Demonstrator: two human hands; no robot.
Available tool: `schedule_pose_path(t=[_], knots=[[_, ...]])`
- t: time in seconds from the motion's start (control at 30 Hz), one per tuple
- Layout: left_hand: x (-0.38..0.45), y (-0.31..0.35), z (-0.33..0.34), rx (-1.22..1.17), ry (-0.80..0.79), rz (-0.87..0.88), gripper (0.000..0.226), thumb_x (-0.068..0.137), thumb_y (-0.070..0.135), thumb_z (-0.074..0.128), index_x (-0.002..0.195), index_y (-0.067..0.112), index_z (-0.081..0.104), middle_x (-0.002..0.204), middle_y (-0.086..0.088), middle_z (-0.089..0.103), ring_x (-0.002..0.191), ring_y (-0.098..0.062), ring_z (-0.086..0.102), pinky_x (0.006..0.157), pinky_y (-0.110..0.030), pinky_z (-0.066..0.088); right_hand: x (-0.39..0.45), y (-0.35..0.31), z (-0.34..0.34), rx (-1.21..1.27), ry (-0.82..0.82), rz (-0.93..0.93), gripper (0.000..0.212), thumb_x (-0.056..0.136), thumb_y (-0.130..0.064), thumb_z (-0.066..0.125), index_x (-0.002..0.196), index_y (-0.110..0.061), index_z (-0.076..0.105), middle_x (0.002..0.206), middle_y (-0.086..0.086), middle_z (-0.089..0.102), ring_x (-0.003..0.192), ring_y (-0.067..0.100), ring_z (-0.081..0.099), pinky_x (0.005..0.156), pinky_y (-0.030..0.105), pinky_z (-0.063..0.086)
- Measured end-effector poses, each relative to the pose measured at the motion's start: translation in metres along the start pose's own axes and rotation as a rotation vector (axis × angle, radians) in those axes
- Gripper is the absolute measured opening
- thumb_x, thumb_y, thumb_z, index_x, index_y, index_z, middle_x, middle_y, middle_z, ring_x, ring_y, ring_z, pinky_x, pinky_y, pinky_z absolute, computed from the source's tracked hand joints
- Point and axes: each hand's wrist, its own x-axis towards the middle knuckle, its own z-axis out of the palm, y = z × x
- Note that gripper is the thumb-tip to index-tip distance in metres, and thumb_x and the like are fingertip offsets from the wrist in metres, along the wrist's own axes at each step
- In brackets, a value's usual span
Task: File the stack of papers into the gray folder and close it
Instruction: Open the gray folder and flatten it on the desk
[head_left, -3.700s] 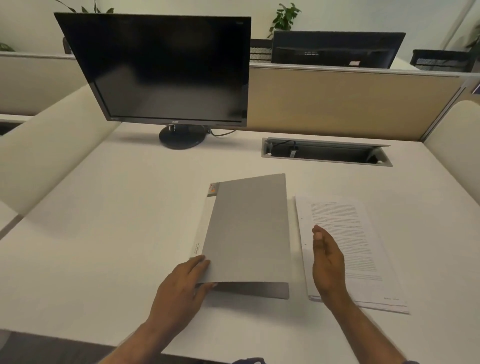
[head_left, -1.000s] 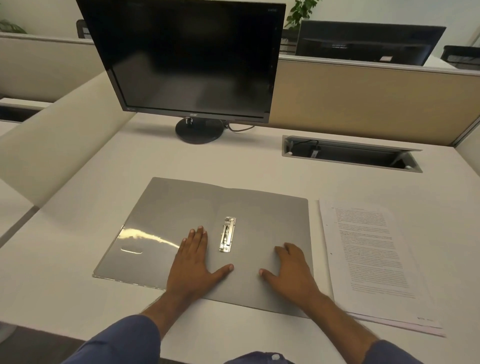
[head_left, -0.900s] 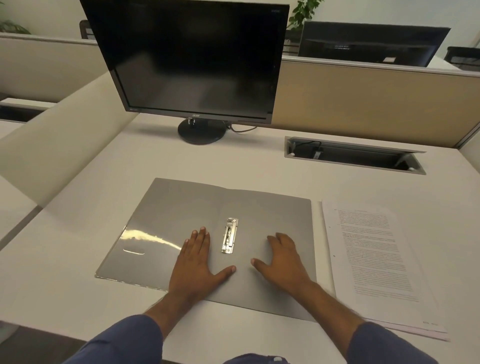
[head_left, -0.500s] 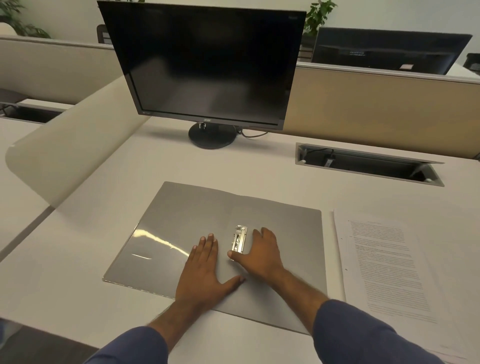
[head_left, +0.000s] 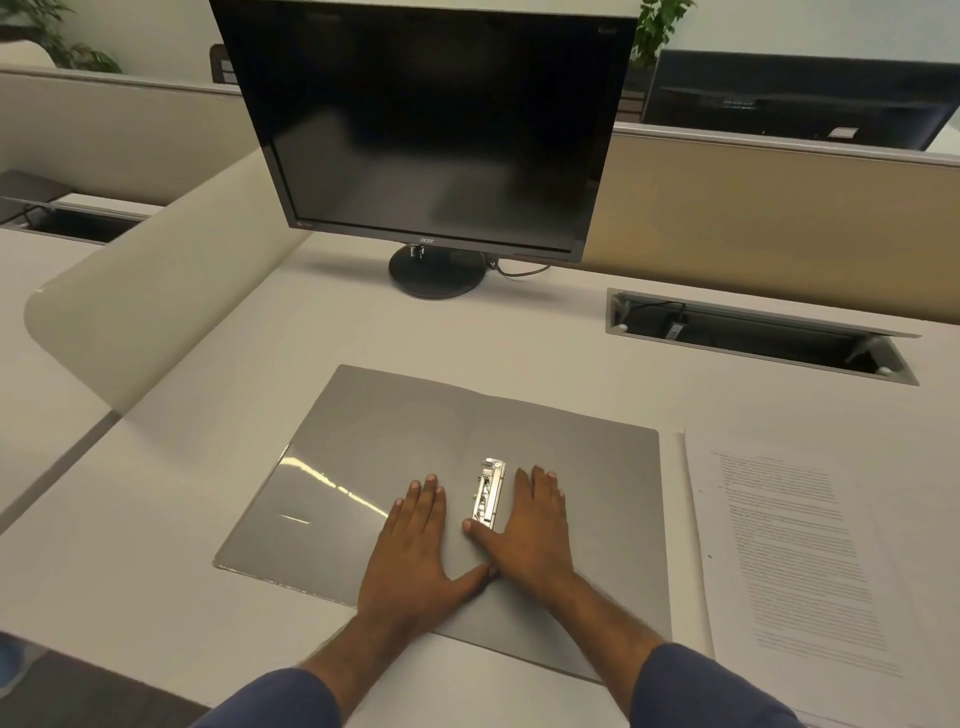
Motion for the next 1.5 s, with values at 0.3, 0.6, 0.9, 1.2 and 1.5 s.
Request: schedule_pose_path(t=[0.3, 0.6, 0.9, 1.2, 1.5], knots=[[0.001, 0.000, -0.001, -0.010, -0.006, -0.006, 0.115, 0.071, 0.098, 0.009, 0.152, 0.021, -0.017, 0.162, 0.008, -0.020, 0.151, -0.011, -0.016, 0.122, -0.031, -0.009, -0.001, 0.001, 0.001, -0.007, -0.001, -0.003, 0.106, 0.078, -0.076, 0.046, 0.155, -0.014, 0.006, 0.164, 0.007, 0.001, 0.151, 0.025, -0.006, 0.119, 0.036, -0.007], [0.001, 0.001, -0.003, -0.011, 0.004, -0.002, 0.117, 0.074, 0.096, 0.018, 0.158, 0.017, -0.004, 0.164, 0.006, -0.016, 0.151, -0.010, -0.016, 0.123, -0.029, -0.009, -0.003, -0.008, -0.023, 0.016, 0.050, -0.068, 0.085, 0.075, -0.074, 0.052, 0.135, -0.013, 0.047, 0.143, 0.010, 0.045, 0.137, 0.027, 0.035, 0.115, 0.036, 0.026], [0.000, 0.001, -0.001, -0.039, 0.004, -0.012, 0.116, 0.074, 0.097, 0.017, 0.158, 0.020, -0.007, 0.164, 0.008, -0.017, 0.150, -0.009, -0.019, 0.124, -0.033, -0.006, 0.016, -0.023, -0.047, 0.018, 0.245, -0.300, 0.054, 0.077, -0.064, 0.060, 0.103, -0.017, 0.066, 0.104, -0.002, 0.065, 0.103, 0.020, 0.056, 0.094, 0.031, 0.039], [0.000, 0.000, 0.003, -0.058, 0.035, -0.021, 0.112, 0.075, 0.097, 0.018, 0.155, 0.025, -0.014, 0.163, 0.012, -0.021, 0.150, -0.008, -0.019, 0.123, -0.029, -0.011, 0.068, -0.034, -0.073, 0.136, 0.073, -0.172, 0.020, 0.088, -0.036, 0.063, 0.086, -0.016, 0.063, 0.100, 0.001, 0.065, 0.103, 0.021, 0.054, 0.086, 0.036, 0.045], [0.000, 0.001, -0.002, -0.058, 0.023, 0.000, 0.113, 0.076, 0.095, 0.020, 0.158, 0.021, -0.006, 0.164, 0.008, -0.017, 0.151, -0.010, -0.016, 0.122, -0.032, -0.008, 0.093, -0.030, -0.064, -0.078, 0.045, -0.267, 0.021, 0.094, -0.031, 0.056, 0.097, -0.016, 0.070, 0.096, 0.005, 0.069, 0.098, 0.025, 0.056, 0.081, 0.036, 0.044]])
